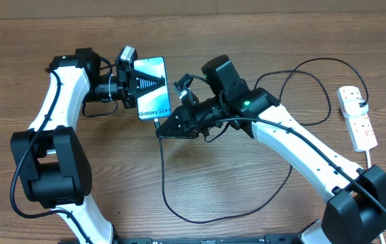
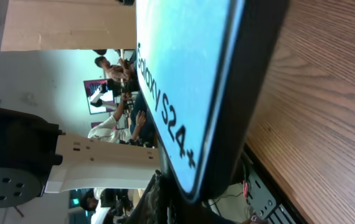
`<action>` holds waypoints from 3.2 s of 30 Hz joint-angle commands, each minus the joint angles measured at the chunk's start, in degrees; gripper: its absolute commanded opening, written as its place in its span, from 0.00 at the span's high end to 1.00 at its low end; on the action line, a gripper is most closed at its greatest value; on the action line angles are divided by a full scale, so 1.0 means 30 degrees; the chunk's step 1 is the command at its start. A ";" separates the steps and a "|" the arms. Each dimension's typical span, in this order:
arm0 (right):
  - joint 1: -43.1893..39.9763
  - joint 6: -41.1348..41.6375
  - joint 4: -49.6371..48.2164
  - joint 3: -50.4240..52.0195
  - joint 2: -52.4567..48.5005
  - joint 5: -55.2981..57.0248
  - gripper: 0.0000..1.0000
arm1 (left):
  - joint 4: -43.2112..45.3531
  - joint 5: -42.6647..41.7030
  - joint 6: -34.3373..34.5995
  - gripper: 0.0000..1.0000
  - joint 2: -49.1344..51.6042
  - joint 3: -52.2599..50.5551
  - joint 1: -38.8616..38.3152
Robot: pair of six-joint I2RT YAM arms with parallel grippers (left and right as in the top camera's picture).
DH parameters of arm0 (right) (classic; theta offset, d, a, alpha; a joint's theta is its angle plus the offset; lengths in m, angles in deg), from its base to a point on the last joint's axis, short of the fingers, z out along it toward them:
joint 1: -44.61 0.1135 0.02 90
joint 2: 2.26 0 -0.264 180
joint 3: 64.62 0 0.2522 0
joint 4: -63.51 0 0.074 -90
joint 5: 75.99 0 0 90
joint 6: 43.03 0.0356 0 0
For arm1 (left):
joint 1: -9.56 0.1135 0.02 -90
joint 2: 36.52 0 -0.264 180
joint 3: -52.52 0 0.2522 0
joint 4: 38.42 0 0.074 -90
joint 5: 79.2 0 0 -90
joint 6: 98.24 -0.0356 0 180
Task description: Plug charger to phone and switch on socket
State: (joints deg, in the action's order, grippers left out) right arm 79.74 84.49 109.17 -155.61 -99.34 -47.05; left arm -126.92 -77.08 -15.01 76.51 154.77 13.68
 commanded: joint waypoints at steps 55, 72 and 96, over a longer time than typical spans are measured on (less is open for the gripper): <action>-0.0845 0.0080 -0.0546 0.0117 0.0029 0.1064 0.96 | 0.0073 -0.0896 0.0204 0.96 -0.0860 0.0240 -0.0124; -0.0845 0.0117 -0.0546 0.0117 0.0029 0.2040 0.96 | 0.0073 -0.0889 0.0189 0.96 -0.0860 0.0240 -0.0058; 0.0102 0.1144 -0.1472 0.0117 0.0029 0.6062 0.96 | 0.0080 -0.0539 0.0197 0.96 -0.0860 0.0240 -0.0051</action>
State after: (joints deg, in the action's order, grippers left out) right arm 80.97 87.16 106.39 -155.46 -99.32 -39.81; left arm -125.61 -76.84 -14.59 76.51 154.77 14.55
